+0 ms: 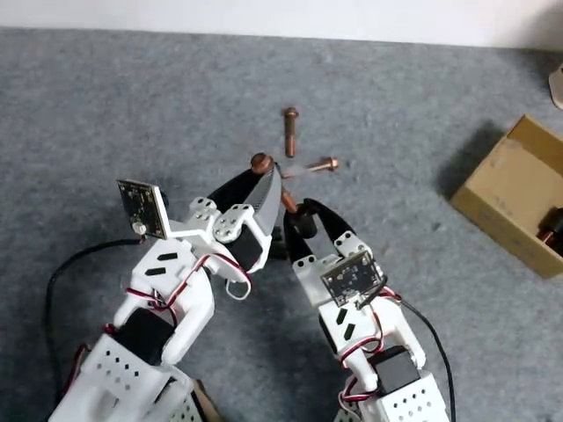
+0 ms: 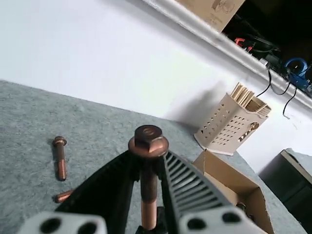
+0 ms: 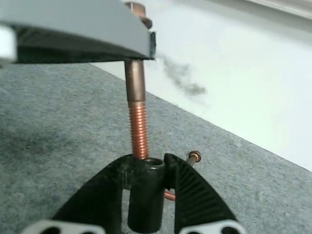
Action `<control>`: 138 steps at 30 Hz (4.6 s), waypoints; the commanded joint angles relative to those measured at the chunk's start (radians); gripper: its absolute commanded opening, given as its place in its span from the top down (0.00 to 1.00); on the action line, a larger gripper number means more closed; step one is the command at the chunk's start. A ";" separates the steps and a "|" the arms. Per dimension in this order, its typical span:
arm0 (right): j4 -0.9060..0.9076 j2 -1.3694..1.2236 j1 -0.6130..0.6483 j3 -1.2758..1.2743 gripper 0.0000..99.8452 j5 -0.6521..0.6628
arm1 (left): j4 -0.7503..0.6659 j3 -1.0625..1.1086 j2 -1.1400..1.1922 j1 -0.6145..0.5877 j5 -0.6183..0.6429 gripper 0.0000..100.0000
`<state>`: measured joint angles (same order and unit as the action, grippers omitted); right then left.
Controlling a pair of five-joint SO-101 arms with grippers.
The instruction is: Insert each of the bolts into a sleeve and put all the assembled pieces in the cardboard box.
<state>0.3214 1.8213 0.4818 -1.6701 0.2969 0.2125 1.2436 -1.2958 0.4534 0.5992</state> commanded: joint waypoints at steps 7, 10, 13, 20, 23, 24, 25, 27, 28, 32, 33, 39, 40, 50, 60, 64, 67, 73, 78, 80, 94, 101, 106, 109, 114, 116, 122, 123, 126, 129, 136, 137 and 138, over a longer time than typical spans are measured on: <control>-0.030 0.015 0.008 -0.108 1.00 0.009 | -0.068 -0.001 -0.015 0.004 0.003 0.99; -0.030 0.015 0.008 -0.108 1.00 0.009 | -0.064 -0.002 -0.015 0.021 0.000 0.99; -0.031 0.015 0.008 -0.108 1.00 0.009 | -0.064 0.004 -0.015 0.056 -0.002 0.99; -0.031 0.015 0.008 -0.108 1.00 0.011 | -0.064 0.001 -0.015 0.079 0.000 0.99; -0.031 0.015 0.008 -0.108 1.00 0.011 | -0.048 0.001 -0.015 0.076 -0.002 0.99; -0.031 0.015 0.008 -0.108 1.00 0.011 | -0.018 -0.007 -0.015 0.076 -0.002 0.99; -0.031 0.015 0.008 -0.108 1.00 0.011 | 0.014 -0.016 -0.015 0.076 -0.002 0.99; -0.031 0.015 0.007 -0.108 1.00 0.011 | 0.072 -0.031 -0.015 0.079 -0.003 0.99; -0.031 0.015 0.007 -0.108 1.00 0.011 | 0.089 -0.038 -0.015 0.079 -0.006 0.99; -0.031 0.015 0.007 -0.108 1.00 0.011 | 0.091 -0.028 -0.015 0.081 -0.061 0.99; -0.031 0.015 0.007 -0.108 1.00 0.011 | 0.091 -0.028 -0.015 0.081 -0.063 0.99; -0.030 0.015 0.005 -0.108 1.00 0.011 | 0.098 -0.004 -0.015 0.113 -0.063 0.99; -0.030 0.015 0.004 -0.108 1.00 0.011 | 0.112 0.001 -0.015 0.133 -0.063 0.99; -0.030 0.015 -0.007 -0.102 1.00 0.011 | 0.170 0.002 -0.018 0.165 -0.068 0.99; -0.030 0.015 -0.007 -0.107 1.00 0.011 | 0.175 0.008 -0.016 0.111 -0.060 0.77; -0.030 0.015 -0.007 -0.107 1.00 0.011 | 0.175 0.030 -0.021 0.113 -0.060 0.60; -0.028 0.015 -0.007 -0.107 1.00 0.011 | 0.175 0.030 -0.024 0.113 -0.058 0.59; -0.025 0.015 -0.008 -0.107 1.00 0.011 | 0.176 0.031 -0.024 0.104 -0.058 0.61; -0.028 0.015 -0.044 -0.104 1.00 0.008 | 0.170 0.028 -0.025 0.065 -0.058 0.61; -0.031 0.015 -0.067 -0.104 1.00 0.008 | 0.170 0.022 -0.025 0.031 -0.058 0.61; -0.027 0.013 -0.130 -0.104 1.00 0.008 | 0.173 0.004 -0.016 -0.076 -0.060 0.62; -0.024 0.005 -0.236 -0.102 1.00 0.008 | 0.169 0.036 -0.016 -0.071 -0.060 0.62; 0.102 0.005 -0.305 -0.067 1.00 -0.078 | 0.169 0.050 -0.016 -0.071 -0.061 0.62; 0.171 0.005 -0.363 0.005 1.00 -0.160 | 0.169 0.051 -0.016 -0.070 -0.063 0.62; 0.211 0.004 -0.460 0.051 1.00 -0.204 | 0.169 0.053 -0.016 -0.070 -0.066 0.62; 0.211 0.004 -0.486 0.054 1.00 -0.204 | 0.169 0.053 -0.016 -0.070 -0.066 0.62; 0.246 -0.056 -0.524 0.096 1.00 -0.206 | 0.169 0.053 -0.016 -0.070 -0.066 0.62; 0.265 -0.096 -0.527 0.125 1.00 -0.206 | 0.169 0.053 -0.016 -0.070 -0.066 0.62; 0.285 -0.263 -0.532 0.226 1.00 -0.206 | 0.169 0.054 -0.016 -0.070 -0.066 0.62; 0.285 -0.446 -0.595 0.325 1.00 -0.206 | 0.170 0.059 -0.015 -0.070 -0.066 0.62; 0.234 -0.685 -0.776 0.499 1.00 -0.256 | 0.169 0.062 -0.015 -0.070 -0.066 0.62; 0.213 -0.704 -0.799 0.513 1.00 -0.285 | 0.169 0.064 -0.015 -0.070 -0.066 0.62; 0.199 -0.720 -0.822 0.522 1.00 -0.307 | 0.169 0.064 -0.015 -0.070 -0.066 0.62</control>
<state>0.5869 1.1324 -0.2746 -1.2467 0.0483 0.3890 1.3126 -1.3004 0.3874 0.5363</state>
